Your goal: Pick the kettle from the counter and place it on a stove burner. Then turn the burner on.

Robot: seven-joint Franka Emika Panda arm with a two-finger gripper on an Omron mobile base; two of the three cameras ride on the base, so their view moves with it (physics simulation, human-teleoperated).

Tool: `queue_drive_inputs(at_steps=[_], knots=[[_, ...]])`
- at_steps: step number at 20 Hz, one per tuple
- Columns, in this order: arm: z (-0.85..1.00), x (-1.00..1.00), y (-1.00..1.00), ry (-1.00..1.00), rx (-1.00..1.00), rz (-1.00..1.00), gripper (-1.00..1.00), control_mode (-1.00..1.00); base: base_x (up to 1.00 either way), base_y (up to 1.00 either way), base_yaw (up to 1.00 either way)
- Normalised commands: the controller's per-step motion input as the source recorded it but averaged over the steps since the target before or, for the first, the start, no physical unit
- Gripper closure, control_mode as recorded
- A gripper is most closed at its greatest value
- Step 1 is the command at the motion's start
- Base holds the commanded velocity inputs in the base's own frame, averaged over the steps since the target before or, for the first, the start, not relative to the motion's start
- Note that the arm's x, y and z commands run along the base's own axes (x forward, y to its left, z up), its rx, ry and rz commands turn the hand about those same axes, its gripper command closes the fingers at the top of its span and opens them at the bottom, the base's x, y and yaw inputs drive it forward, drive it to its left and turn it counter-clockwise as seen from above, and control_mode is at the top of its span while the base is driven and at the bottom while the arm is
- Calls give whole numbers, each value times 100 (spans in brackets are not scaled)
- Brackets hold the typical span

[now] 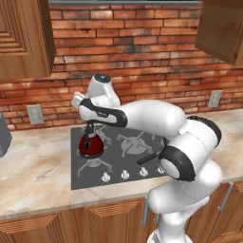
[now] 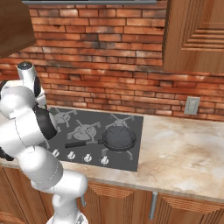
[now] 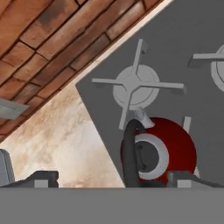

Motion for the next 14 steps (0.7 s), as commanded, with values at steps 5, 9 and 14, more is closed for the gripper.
queue_drive_inputs(at_steps=[5, 9, 14], knots=[[-1, -66, -57, 5, 0, 0, -100, -100, 0, 0, 0], [-17, -73, -74, 5, 0, 3, -100, -100, 0, 0, 0], [-1, -80, -53, 0, 0, 14, -100, -100, 0, 0, 0]])
